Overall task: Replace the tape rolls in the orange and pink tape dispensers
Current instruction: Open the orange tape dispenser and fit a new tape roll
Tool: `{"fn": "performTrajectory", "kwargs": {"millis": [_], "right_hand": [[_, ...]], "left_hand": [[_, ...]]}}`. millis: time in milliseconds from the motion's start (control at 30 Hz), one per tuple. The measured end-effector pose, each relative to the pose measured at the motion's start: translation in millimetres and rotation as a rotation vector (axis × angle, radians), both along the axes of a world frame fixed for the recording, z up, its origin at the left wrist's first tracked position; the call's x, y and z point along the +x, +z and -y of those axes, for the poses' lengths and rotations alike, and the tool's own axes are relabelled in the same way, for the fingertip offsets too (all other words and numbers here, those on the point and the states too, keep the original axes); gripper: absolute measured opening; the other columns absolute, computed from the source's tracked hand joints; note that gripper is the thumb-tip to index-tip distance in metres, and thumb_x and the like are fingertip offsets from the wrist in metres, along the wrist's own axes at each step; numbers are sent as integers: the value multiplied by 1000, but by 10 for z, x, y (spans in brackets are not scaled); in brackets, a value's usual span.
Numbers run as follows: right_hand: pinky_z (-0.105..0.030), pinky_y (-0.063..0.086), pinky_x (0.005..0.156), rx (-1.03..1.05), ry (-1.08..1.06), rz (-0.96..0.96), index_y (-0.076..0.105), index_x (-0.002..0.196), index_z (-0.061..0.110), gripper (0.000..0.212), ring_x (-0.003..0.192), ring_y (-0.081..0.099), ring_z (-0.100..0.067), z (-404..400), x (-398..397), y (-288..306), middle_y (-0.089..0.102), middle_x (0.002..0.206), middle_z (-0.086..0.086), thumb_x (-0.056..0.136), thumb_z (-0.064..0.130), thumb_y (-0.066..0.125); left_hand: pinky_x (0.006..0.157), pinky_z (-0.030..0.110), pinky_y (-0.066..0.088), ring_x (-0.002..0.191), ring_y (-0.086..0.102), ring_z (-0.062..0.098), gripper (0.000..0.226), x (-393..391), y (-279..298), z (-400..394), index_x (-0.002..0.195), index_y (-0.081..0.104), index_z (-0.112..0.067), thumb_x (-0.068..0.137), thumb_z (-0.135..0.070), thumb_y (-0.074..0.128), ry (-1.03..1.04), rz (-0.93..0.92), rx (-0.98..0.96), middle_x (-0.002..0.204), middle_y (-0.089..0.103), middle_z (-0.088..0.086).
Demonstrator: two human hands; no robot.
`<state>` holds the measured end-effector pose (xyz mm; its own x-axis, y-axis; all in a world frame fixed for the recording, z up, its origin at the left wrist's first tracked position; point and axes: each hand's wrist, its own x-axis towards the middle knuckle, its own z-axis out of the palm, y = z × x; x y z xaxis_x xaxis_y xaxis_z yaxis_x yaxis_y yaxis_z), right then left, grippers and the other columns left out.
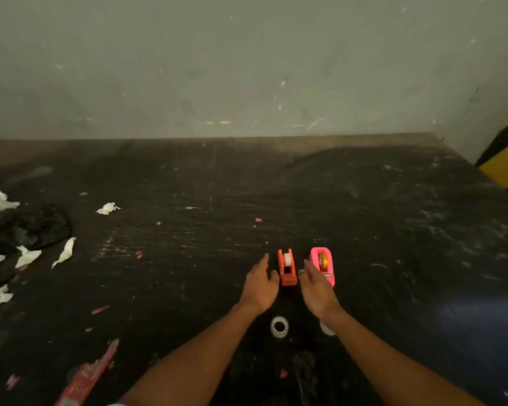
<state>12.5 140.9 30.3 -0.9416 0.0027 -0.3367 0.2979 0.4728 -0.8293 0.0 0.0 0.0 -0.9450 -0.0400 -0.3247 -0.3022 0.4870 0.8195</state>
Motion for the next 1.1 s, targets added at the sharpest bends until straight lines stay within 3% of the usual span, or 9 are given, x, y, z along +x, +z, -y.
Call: {"fn": "performTrajectory", "kwargs": {"millis": [100, 233, 333, 433, 567, 700, 867, 1000, 1100], "right_hand": [[-39, 44, 106, 0, -16, 66, 25, 157, 13, 51, 132, 52, -31, 14, -271, -80, 51, 148, -13, 107, 22, 36], [-33, 49, 84, -53, -23, 131, 26, 156, 11, 49, 110, 64, -29, 66, -553, -237, 65, 116, -12, 108, 21, 32], [-28, 45, 84, -73, -31, 125, 45, 146, 12, 41, 111, 63, -24, 103, -642, -339, 65, 124, -15, 108, 19, 32], [-23, 47, 73, -150, -108, 130, 62, 124, 18, 31, 85, 60, -8, 129, -646, -394, 68, 113, -10, 107, 17, 36], [-25, 48, 80, -252, -204, 127, 64, 122, 18, 30, 100, 61, -12, 123, -614, -401, 65, 120, -5, 105, 15, 40], [-44, 53, 99, -356, -219, 166, 62, 120, 23, 24, 109, 65, -21, 75, -523, -373, 66, 121, -5, 101, 13, 50], [-44, 59, 86, -572, -240, 281, 63, 121, 20, 26, 102, 72, -30, 3, -435, -336, 74, 113, -14, 99, 10, 55], [-48, 58, 91, -579, -283, 287, 66, 120, 20, 25, 102, 72, -29, 19, -399, -351, 74, 112, -12, 98, 12, 57], [-41, 57, 79, -568, -343, 281, 66, 123, 19, 28, 101, 69, -24, 2, -397, -354, 71, 115, -9, 97, 10, 57]], "left_hand": [[106, 45, 49, 129, 55, 31, 58, -232, -30, -103, 154, 26, -22, 100, -23, 47, 102, 77, 37, 155, 40, 9], [96, 31, 52, 115, 64, 28, 44, -428, -62, -200, 146, 43, -15, 103, -20, 43, 150, 114, 65, 132, 62, 13], [99, 38, 53, 106, 66, 22, 35, -493, -129, -249, 131, 61, -18, 102, -17, 43, 165, 116, 103, 120, 69, 10], [97, 38, 54, 103, 67, 19, 31, -503, -148, -269, 124, 66, -19, 101, -17, 45, 233, 125, 147, 113, 70, 7], [93, 37, 57, 98, 67, 16, 21, -471, -176, -231, 113, 66, -23, 99, -17, 52, 348, 114, 219, 111, 69, 4], [80, 35, 60, 98, 69, 20, 17, -389, -121, -154, 111, 63, -21, 95, -17, 62, 398, 162, 417, 113, 69, 9], [69, 30, 59, 91, 72, 19, 28, -284, 38, -34, 116, 59, -14, 90, -16, 69, 391, 279, 596, 108, 71, 10], [63, 29, 55, 86, 70, 16, 24, -257, 102, 3, 113, 62, -15, 90, -16, 69, 440, 351, 621, 101, 71, 7], [59, 30, 56, 84, 67, 18, 22, -251, 79, 86, 112, 64, -14, 90, -15, 68, 512, 349, 634, 104, 69, 10]]}}
